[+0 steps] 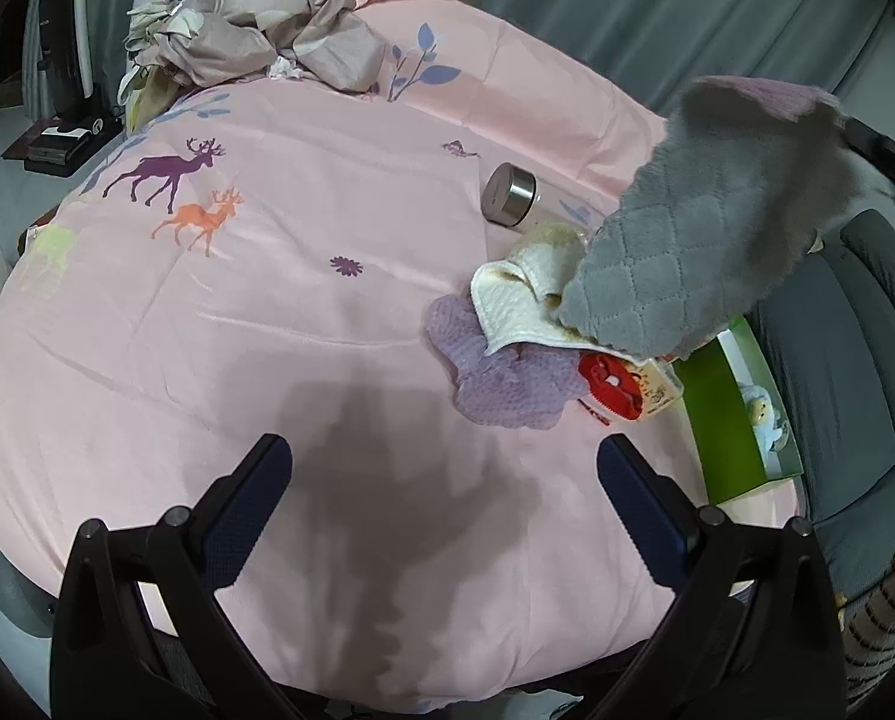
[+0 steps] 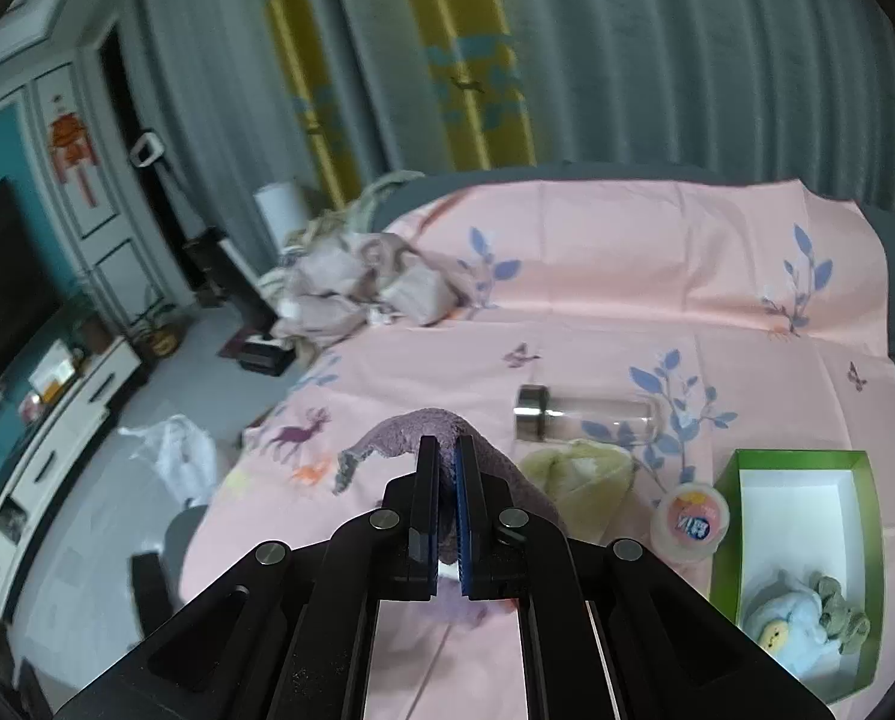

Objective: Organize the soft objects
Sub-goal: 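Grasp the purple cloth with the right tool and lift it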

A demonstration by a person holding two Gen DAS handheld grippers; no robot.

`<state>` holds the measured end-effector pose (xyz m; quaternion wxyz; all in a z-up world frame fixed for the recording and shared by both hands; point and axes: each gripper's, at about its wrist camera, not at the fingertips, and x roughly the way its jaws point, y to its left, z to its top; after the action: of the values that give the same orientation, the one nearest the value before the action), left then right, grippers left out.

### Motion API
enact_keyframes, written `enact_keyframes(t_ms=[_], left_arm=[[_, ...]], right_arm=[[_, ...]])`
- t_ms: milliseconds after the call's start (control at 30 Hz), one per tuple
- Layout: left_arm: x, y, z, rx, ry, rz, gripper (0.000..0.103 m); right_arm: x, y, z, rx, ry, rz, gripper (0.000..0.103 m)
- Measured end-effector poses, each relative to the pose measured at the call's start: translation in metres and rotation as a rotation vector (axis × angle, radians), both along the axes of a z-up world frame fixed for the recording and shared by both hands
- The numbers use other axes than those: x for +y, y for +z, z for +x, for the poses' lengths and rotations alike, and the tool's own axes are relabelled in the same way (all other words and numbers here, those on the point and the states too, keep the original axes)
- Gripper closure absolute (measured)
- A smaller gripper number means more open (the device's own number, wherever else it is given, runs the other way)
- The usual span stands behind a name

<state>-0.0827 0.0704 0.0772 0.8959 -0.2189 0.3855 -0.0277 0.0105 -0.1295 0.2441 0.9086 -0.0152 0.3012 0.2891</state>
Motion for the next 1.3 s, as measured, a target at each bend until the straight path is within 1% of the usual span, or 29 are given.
enact_keyframes(t_ms=[100,233,333,433,500,633,767,867,967,1067,1167,1300], left_arm=[[0.0,0.003,-0.002,-0.008,0.002,-0.002,0.002],[-0.001,0.008,-0.006,-0.02,0.006,0.0,0.002],[-0.001,0.01,-0.008,-0.024,0.007,0.0,0.002],[-0.001,0.012,-0.01,-0.028,0.008,0.001,0.002],[-0.001,0.012,-0.011,-0.029,0.011,0.005,0.002],[0.0,0.008,-0.009,-0.013,0.018,0.009,0.002],[0.0,0.004,-0.006,-0.004,0.017,0.014,0.002],[-0.003,0.0,-0.003,0.007,0.011,0.018,0.002],[-0.01,-0.004,0.001,0.016,-0.014,0.016,0.002],[-0.02,-0.009,0.006,0.026,-0.042,0.021,0.002],[-0.031,-0.015,0.015,0.037,-0.079,0.01,0.002],[-0.046,-0.024,0.026,0.056,-0.13,-0.001,0.002]], right_arm=[[-0.005,0.008,-0.024,-0.039,0.021,-0.006,0.098],[-0.01,0.012,-0.048,-0.052,0.061,-0.01,0.098],[-0.009,0.007,-0.059,-0.036,0.095,-0.024,0.098],[-0.007,-0.008,-0.059,-0.009,0.106,-0.049,0.098],[-0.004,-0.027,-0.054,0.023,0.104,-0.072,0.098],[0.003,-0.073,-0.034,0.157,0.137,-0.08,0.098],[0.011,-0.124,-0.019,0.27,0.162,-0.119,0.098],[0.012,-0.164,-0.006,0.367,0.139,-0.149,0.098],[0.007,-0.191,0.003,0.434,0.1,-0.173,0.098],[-0.002,-0.214,0.011,0.503,0.068,-0.162,0.098],[-0.011,-0.23,0.013,0.54,0.035,-0.16,0.098],[-0.018,-0.241,0.013,0.591,0.04,-0.148,0.098]])
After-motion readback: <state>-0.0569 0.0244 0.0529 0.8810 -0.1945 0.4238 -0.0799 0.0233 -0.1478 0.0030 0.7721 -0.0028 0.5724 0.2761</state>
